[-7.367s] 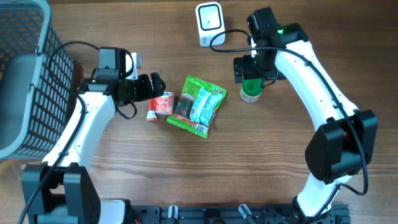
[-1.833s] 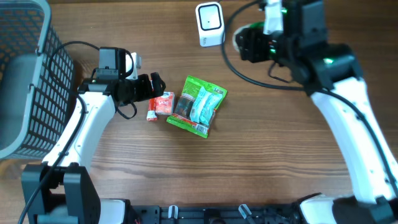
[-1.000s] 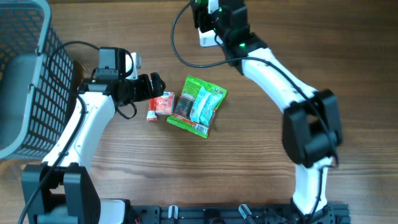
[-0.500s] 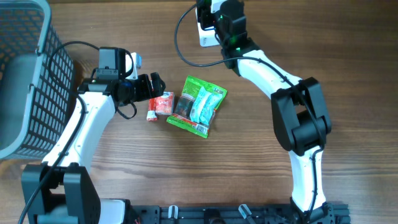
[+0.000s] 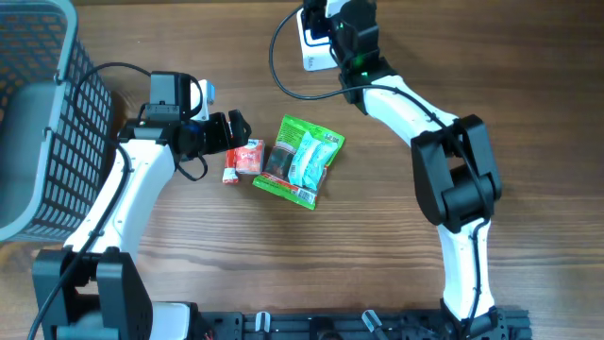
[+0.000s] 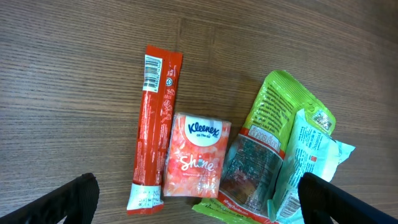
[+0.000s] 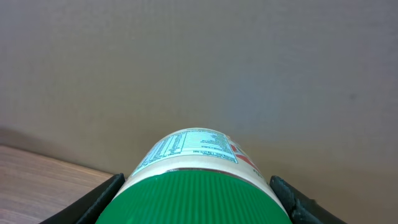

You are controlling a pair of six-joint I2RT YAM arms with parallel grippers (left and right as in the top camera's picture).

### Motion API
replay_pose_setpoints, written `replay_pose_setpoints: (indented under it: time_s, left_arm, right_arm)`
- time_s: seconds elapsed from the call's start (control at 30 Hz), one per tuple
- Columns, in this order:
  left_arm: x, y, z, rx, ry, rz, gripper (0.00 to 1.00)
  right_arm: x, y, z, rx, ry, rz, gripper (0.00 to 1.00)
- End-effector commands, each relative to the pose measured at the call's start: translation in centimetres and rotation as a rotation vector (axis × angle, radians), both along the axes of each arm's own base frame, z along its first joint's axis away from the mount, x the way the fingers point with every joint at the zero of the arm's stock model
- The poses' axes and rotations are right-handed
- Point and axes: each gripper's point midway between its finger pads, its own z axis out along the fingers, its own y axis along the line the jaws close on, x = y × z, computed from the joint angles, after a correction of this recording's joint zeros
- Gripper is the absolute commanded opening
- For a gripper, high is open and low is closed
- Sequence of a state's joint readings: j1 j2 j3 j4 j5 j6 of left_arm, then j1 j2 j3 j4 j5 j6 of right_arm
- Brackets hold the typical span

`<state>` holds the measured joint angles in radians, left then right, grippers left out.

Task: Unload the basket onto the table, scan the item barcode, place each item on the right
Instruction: 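Carry the jar right and lower it onto the table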

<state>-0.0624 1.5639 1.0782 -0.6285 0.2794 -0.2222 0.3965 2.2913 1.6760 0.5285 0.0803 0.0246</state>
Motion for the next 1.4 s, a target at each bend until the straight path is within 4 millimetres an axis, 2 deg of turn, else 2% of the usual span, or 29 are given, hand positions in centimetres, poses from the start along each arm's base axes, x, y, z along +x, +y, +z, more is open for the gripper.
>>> replay_pose_setpoints:
  time_s: [0.0, 0.3, 0.43, 0.53, 0.63, 0.7, 0.77, 0.83, 0.93, 1.2, 1.3, 1.37]
  left_arm:
    - [0.5, 0.1, 0.9, -0.008, -0.028, 0.003, 1.00]
    - [0.5, 0.1, 0.9, -0.008, -0.028, 0.003, 1.00]
    - [0.5, 0.1, 0.9, -0.008, -0.028, 0.003, 1.00]
    - [0.5, 0.1, 0.9, -0.008, -0.028, 0.003, 1.00]
    - [0.5, 0.1, 0.9, -0.008, -0.028, 0.003, 1.00]
    - [0.5, 0.1, 0.9, -0.008, -0.028, 0.003, 1.00]
    - [0.5, 0.1, 0.9, -0.008, -0.028, 0.003, 1.00]
    - [0.5, 0.1, 0.9, -0.008, -0.028, 0.003, 1.00]
    - [0.5, 0.1, 0.9, -0.008, -0.028, 0.003, 1.00]
    - [0.5, 0.1, 0.9, -0.008, -0.028, 0.003, 1.00]
    - [0.5, 0.1, 0.9, -0.008, -0.028, 0.003, 1.00]
    - [0.5, 0.1, 0.9, -0.008, -0.028, 0.003, 1.00]
  right_arm:
    - [0.4, 0.8, -1.2, 0.013, -0.006, 0.029, 0.04]
    - [0.7, 0.0, 1.0, 0.044, -0.082, 0.013, 0.04]
    - [0.0, -0.4, 4.9, 0.057, -0.115, 0.012, 0.04]
    - [-1.4, -1.1, 8.8, 0.051, -0.099, 0.011, 0.04]
    - [-4.1, -2.4, 12.4, 0.013, -0.024, 0.006, 0.04]
    - [-6.1, -3.9, 13.6, -0.017, 0.053, -0.005, 0.04]
    - [-8.2, -6.0, 13.8, -0.053, 0.149, -0.026, 0.04]
    - [-10.1, -8.3, 13.2, -0.085, 0.248, -0.052, 0.04]
    - [-13.0, -12.6, 10.9, -0.135, 0.432, -0.114, 0.04]
    - [-19.2, -25.0, -0.3, -0.187, 0.981, -0.330, 0.08]
    - [-20.7, -28.6, -4.0, -0.164, 1.112, -0.399, 0.08]
    - [-21.4, -30.4, -6.1, -0.147, 1.169, -0.433, 0.09]
